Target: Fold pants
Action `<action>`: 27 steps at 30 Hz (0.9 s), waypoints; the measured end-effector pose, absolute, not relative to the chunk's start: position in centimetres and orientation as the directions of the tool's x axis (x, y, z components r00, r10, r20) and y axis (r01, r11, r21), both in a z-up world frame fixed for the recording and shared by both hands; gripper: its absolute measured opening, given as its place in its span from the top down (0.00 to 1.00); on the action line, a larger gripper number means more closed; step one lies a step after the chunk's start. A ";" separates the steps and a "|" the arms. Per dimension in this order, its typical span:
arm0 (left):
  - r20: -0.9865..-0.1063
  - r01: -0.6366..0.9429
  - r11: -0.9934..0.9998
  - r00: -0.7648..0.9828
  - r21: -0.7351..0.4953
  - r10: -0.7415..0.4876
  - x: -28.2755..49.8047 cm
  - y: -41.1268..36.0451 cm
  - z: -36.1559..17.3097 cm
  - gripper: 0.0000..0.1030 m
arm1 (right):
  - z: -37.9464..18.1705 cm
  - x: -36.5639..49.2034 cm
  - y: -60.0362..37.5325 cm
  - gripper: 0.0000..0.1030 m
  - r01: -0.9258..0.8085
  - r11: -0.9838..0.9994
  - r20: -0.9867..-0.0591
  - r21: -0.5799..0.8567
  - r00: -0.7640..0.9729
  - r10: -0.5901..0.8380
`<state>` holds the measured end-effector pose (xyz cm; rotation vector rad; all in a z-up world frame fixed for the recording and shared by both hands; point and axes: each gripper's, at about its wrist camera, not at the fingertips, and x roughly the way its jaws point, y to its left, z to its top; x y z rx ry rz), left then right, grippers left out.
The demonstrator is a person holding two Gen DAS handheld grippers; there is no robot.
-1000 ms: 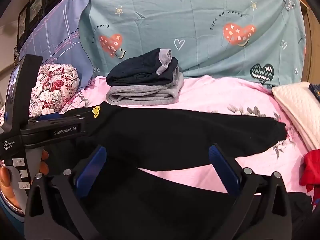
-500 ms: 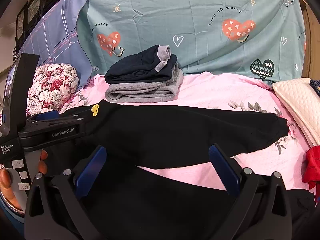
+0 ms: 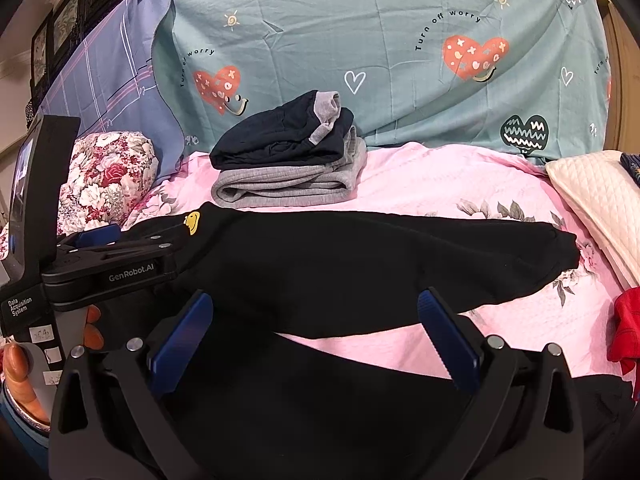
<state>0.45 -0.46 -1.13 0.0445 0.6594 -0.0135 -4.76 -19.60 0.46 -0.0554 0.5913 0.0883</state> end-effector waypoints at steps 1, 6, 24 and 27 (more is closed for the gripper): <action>-0.613 0.026 0.999 0.790 0.035 0.001 0.4 -0.4 -1.1 0.02 | 0.5 -4.8 -19.6 0.01 -0.100 0.995 -0.559 -0.027 0.827 0.068; -0.617 0.025 0.999 0.787 0.033 0.001 0.5 -0.5 -1.2 0.02 | 0.5 -4.8 -19.6 0.01 -0.102 0.994 -0.560 -0.026 0.825 0.070; -0.619 0.028 0.999 0.786 0.033 -0.002 0.5 -0.5 -1.3 0.02 | 0.3 -4.8 -19.3 0.01 -0.108 0.994 -0.562 -0.027 0.824 0.074; -0.618 0.027 0.999 0.786 0.034 0.000 0.5 -0.5 -1.3 0.02 | 0.2 -4.8 -19.3 0.01 -0.109 0.994 -0.562 -0.027 0.824 0.075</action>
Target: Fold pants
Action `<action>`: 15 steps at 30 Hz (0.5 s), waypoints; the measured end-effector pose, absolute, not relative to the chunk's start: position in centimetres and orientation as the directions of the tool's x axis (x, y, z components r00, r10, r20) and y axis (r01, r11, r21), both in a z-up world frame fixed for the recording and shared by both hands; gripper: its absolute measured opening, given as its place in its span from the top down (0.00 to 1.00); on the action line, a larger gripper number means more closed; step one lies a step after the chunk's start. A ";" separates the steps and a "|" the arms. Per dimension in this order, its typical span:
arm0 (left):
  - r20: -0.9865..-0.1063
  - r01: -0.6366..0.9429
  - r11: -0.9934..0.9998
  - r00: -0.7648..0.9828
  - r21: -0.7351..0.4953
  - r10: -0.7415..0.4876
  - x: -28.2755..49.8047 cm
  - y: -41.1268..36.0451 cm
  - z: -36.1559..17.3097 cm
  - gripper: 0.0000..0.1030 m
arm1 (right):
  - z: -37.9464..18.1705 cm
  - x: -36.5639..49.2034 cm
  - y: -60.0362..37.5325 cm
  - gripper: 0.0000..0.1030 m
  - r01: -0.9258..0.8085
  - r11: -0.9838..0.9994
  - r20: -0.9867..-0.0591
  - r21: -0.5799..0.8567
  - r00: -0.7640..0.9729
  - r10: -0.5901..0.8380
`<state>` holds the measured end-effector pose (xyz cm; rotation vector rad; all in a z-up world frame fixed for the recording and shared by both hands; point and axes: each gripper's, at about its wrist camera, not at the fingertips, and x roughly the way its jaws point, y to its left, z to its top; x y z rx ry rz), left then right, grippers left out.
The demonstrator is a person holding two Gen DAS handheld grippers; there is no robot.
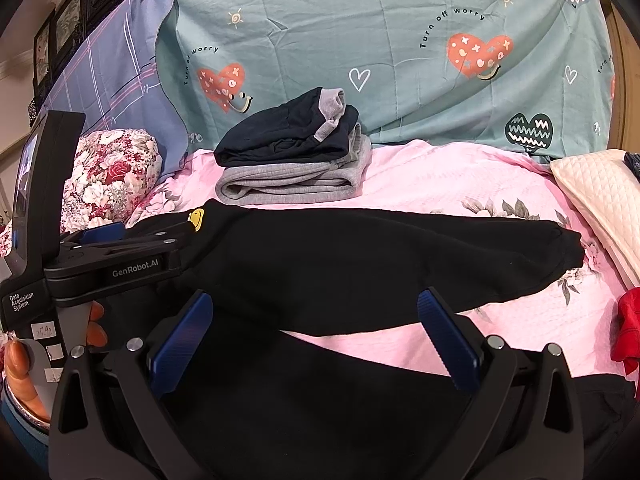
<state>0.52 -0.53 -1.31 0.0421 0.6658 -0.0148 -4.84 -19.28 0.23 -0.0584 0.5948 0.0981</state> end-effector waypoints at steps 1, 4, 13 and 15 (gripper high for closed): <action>-0.618 0.027 0.999 0.786 0.035 0.001 0.5 -0.5 -1.3 0.02 | 0.2 -4.9 -19.2 0.01 -0.110 0.994 -0.562 -0.026 0.824 0.076; -0.618 0.028 0.999 0.786 0.039 0.002 0.5 -0.6 -1.3 0.02 | 0.1 -4.8 -19.2 0.01 -0.111 0.993 -0.564 -0.025 0.822 0.078; -0.618 0.028 0.999 0.786 0.045 0.006 0.5 -0.7 -1.4 0.02 | 0.1 -4.8 -19.1 0.01 -0.116 0.993 -0.568 -0.018 0.819 0.085; -0.619 0.029 0.999 0.786 0.043 0.004 0.5 -0.7 -1.4 0.02 | 0.1 -4.8 -19.1 0.01 -0.115 0.993 -0.569 -0.016 0.818 0.086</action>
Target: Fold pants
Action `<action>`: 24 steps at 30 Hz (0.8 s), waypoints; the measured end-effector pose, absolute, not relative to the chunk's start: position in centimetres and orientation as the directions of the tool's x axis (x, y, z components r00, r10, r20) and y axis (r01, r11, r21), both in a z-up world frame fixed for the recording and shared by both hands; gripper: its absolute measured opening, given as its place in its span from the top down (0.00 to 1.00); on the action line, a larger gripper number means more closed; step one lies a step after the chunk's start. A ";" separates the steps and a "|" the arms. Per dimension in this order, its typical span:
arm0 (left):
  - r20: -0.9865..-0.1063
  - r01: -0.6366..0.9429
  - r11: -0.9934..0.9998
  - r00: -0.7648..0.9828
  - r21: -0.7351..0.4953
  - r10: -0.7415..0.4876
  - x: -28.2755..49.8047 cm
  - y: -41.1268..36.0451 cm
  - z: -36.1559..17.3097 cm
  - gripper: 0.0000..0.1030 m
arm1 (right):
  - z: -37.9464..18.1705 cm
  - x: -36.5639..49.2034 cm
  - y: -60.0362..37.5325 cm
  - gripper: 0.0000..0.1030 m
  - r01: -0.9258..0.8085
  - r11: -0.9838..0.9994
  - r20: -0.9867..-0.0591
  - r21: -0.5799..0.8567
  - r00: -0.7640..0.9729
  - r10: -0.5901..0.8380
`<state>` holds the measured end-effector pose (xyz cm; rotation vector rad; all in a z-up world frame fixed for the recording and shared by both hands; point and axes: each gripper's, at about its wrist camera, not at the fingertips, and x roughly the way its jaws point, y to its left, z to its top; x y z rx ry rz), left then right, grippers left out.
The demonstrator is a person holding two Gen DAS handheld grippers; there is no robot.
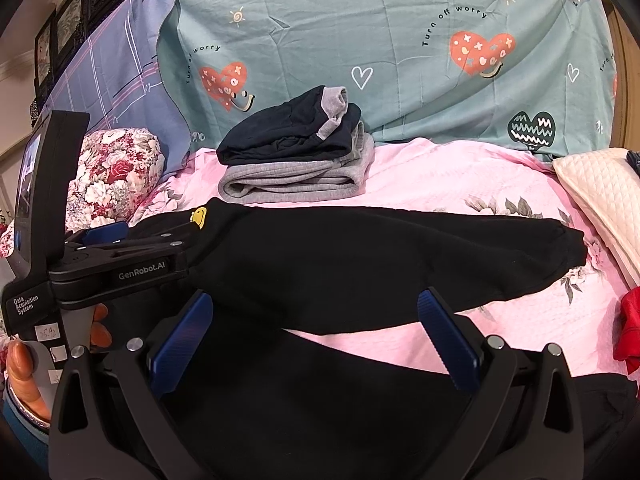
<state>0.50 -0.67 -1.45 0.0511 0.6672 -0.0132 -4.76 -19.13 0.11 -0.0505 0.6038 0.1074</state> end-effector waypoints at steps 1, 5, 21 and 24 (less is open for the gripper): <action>-0.619 0.028 0.999 0.785 0.043 0.004 0.5 -0.6 -1.5 0.02 | 0.1 -4.8 -19.1 0.01 -0.116 0.993 -0.570 -0.013 0.817 0.088; -0.621 0.029 0.999 0.784 0.042 0.004 0.5 -0.6 -1.5 0.02 | 0.1 -4.7 -19.3 0.01 -0.117 0.993 -0.573 -0.008 0.814 0.091; -0.625 0.025 0.999 0.781 0.041 0.006 0.7 -0.5 -1.8 0.02 | 0.1 -4.7 -19.3 0.01 -0.117 0.993 -0.574 -0.008 0.814 0.091; -0.625 0.026 0.999 0.780 0.042 0.006 0.7 -0.5 -1.8 0.02 | 0.1 -4.7 -19.2 0.01 -0.115 0.993 -0.572 -0.008 0.815 0.090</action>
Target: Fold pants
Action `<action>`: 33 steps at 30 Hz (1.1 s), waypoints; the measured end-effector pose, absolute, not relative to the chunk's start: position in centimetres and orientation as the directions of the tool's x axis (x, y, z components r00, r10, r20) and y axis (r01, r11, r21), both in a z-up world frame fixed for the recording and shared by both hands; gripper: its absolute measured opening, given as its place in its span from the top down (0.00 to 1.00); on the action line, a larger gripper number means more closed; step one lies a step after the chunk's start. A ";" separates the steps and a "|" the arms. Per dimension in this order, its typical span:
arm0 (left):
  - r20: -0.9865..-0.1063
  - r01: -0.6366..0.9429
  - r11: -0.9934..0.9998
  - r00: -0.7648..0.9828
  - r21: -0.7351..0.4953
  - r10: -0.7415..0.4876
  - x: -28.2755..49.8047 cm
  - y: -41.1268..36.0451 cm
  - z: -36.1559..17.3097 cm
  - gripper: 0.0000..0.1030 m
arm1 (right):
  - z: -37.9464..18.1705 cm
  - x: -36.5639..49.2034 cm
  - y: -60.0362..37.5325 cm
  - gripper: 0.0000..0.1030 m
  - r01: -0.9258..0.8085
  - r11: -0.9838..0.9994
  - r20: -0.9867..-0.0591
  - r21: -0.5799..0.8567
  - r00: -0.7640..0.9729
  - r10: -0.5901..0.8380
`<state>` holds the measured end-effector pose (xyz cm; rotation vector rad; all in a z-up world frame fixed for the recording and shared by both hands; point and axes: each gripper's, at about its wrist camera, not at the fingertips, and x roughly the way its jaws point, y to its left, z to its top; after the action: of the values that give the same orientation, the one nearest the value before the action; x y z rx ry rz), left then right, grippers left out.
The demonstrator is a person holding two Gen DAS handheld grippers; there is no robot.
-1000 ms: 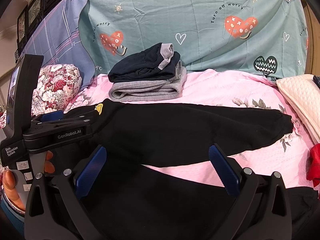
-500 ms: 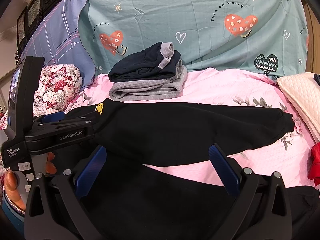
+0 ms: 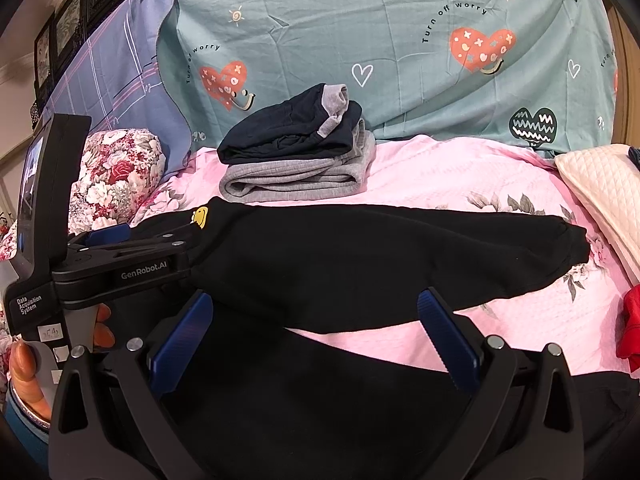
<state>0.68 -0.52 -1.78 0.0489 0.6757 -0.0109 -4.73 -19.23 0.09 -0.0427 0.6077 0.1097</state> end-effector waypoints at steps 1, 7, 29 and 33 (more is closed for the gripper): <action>-0.625 0.026 0.999 0.780 0.042 0.006 0.7 -0.5 -1.8 0.02 | 0.1 -4.7 -19.3 0.01 -0.116 0.993 -0.572 -0.007 0.815 0.091; -0.626 0.027 0.999 0.780 0.041 0.005 0.6 -0.4 -1.8 0.02 | 0.1 -4.7 -19.3 0.01 -0.117 0.993 -0.572 -0.005 0.815 0.093; -0.604 0.004 1.000 0.797 0.015 0.005 -0.7 2.1 0.3 0.02 | 3.8 -3.7 -25.8 0.01 -0.069 0.994 -0.629 0.086 0.770 0.108; -0.594 -0.045 0.999 0.803 0.021 0.049 -2.0 5.6 1.1 0.02 | 5.3 -3.6 -36.6 0.01 0.134 0.974 -0.631 0.183 0.776 0.012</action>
<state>-2.00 5.58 1.10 0.0061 0.6360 0.0507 -3.57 -36.64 5.33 0.2234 0.6810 -0.0664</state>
